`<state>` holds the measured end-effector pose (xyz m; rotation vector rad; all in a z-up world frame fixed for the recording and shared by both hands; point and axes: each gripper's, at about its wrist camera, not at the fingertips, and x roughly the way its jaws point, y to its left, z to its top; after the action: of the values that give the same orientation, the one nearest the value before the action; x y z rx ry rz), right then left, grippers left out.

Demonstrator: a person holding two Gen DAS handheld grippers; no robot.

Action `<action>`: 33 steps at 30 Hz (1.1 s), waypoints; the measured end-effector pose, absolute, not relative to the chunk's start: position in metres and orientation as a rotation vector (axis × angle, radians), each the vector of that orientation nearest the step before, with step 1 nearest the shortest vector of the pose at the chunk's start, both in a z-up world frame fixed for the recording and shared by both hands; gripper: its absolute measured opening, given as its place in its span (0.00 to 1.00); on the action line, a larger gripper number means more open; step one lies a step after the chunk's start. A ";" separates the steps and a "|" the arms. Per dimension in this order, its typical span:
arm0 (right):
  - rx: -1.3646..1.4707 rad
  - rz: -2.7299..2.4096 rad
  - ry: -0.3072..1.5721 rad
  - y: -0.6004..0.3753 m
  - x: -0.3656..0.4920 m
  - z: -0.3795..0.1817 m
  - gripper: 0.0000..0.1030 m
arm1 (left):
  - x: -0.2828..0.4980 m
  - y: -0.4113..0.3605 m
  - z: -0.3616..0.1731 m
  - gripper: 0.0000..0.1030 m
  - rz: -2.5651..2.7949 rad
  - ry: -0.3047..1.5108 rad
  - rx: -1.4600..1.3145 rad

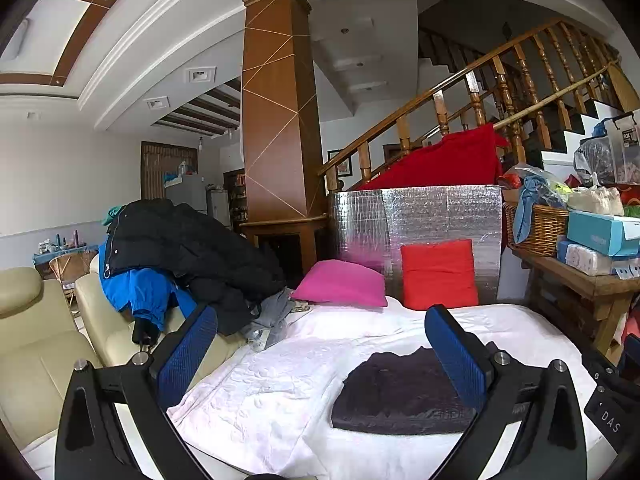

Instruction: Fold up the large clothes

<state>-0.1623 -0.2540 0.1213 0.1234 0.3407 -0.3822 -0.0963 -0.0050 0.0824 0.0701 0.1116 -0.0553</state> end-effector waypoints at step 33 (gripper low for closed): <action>0.040 -0.386 0.374 -0.242 -0.139 0.129 0.73 | -0.090 0.007 0.088 1.00 -0.056 0.106 0.056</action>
<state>-0.1389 -0.2423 0.1287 0.0398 0.3742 -0.3858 -0.0896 0.0071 0.0883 0.0557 0.1061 -0.0563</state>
